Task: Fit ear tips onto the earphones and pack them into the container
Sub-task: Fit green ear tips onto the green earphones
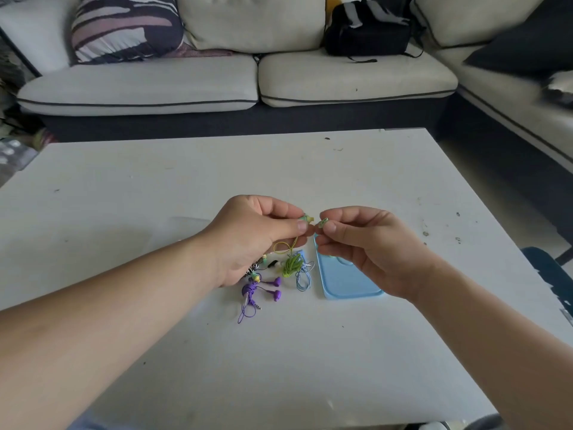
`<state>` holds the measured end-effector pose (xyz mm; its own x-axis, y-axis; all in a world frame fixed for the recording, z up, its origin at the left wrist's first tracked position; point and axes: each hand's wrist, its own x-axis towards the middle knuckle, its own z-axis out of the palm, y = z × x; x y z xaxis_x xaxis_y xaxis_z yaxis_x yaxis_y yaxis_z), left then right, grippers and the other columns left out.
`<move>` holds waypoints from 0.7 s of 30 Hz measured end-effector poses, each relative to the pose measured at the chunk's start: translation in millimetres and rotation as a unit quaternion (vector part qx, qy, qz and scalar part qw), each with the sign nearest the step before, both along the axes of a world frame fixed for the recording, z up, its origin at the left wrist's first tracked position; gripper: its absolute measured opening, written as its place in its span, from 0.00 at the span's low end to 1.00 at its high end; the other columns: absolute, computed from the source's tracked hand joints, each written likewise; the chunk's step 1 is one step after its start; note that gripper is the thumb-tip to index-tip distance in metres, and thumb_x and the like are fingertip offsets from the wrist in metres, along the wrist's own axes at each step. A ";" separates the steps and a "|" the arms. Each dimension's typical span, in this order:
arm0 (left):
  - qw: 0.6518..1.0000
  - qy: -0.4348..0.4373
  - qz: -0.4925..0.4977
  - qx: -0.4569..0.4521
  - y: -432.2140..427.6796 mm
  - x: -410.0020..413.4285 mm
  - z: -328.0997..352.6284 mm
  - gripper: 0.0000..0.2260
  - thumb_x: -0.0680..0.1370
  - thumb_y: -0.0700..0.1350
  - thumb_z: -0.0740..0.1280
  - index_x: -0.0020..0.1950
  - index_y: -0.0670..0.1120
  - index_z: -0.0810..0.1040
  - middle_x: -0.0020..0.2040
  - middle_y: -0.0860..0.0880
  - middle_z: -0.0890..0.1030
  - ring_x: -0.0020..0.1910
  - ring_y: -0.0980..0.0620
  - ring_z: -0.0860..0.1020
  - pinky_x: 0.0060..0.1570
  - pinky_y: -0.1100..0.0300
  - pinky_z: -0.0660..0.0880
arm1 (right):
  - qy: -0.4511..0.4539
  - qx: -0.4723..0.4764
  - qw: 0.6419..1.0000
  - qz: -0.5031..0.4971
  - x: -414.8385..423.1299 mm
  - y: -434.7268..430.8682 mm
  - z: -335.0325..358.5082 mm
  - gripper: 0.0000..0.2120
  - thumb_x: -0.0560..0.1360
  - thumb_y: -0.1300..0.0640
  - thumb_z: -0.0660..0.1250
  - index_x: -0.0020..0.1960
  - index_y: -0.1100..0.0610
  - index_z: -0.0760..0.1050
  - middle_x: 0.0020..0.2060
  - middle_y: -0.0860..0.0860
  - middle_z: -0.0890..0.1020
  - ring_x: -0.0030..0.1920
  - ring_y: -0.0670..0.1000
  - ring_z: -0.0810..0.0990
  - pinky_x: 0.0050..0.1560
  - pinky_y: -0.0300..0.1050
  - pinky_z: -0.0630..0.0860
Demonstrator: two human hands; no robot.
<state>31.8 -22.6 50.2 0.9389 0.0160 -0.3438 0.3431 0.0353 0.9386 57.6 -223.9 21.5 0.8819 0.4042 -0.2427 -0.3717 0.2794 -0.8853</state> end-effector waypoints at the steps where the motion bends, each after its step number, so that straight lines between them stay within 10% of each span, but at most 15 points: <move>1: 1.000 -0.005 -0.010 0.004 0.9 -0.5 0.4 0.10 0.75 0.32 0.75 0.55 0.37 0.83 0.47 0.39 0.88 0.45 0.44 0.87 0.42 0.62 0.81 | -0.004 -0.002 1.000 0.000 -0.2 0.2 0.6 0.09 0.68 0.66 0.73 0.48 0.63 0.84 0.41 0.61 0.85 0.40 0.54 0.86 0.43 0.44 0.84; 21: 0.995 -0.048 -0.062 0.056 -0.6 -0.6 -3.1 0.05 0.78 0.36 0.73 0.53 0.40 0.85 0.44 0.40 0.87 0.44 0.44 0.86 0.51 0.55 0.84 | -0.020 0.007 1.000 0.022 3.9 -0.4 -4.4 0.10 0.71 0.65 0.69 0.52 0.66 0.82 0.41 0.61 0.84 0.40 0.54 0.84 0.43 0.44 0.83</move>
<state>31.2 -23.2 47.1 0.9645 -0.0697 -0.2547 0.2465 -0.1080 0.9631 61.5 -224.3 17.2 0.8722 0.4456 -0.2019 -0.3483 0.2757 -0.8959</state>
